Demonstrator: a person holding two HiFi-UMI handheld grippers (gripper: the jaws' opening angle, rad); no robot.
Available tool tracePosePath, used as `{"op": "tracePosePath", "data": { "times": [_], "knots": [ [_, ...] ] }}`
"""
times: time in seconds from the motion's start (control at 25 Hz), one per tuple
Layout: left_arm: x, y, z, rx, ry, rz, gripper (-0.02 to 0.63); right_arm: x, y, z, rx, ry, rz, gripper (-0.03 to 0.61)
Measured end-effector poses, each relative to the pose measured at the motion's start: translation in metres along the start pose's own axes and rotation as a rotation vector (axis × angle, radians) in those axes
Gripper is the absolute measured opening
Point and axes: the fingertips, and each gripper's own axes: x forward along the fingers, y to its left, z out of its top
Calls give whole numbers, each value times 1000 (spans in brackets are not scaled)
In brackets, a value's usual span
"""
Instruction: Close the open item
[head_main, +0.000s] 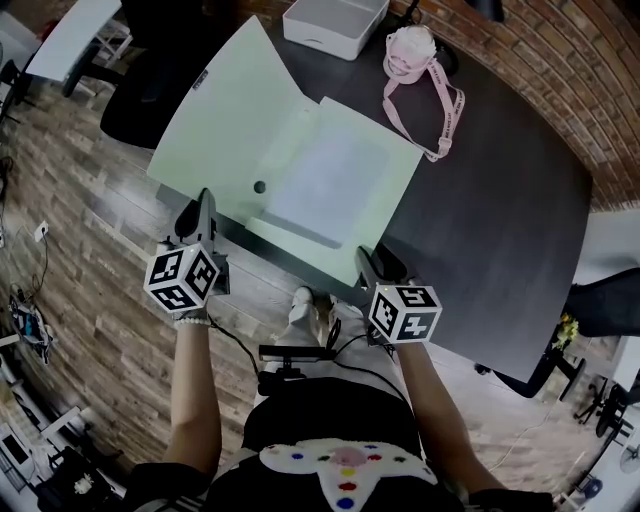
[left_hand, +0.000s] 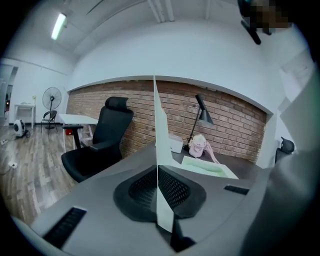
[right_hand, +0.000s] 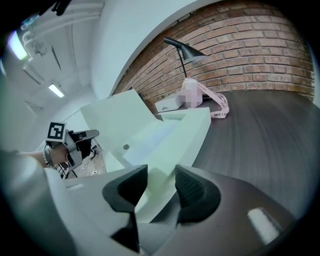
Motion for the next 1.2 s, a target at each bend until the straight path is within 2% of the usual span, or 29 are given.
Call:
{"op": "tracePosePath", "data": {
  "times": [0.6, 0.76, 1.2],
  "knots": [
    [-22, -80, -1, 524, 68, -107, 9, -2, -1, -1, 35, 1, 50, 172],
    [-27, -104, -11, 685, 101, -141, 11, -3, -3, -1, 46, 1, 64, 175],
    [-32, -147, -49, 1030, 187, -200, 14, -3, -5, -3, 64, 7, 89, 181]
  ]
}}
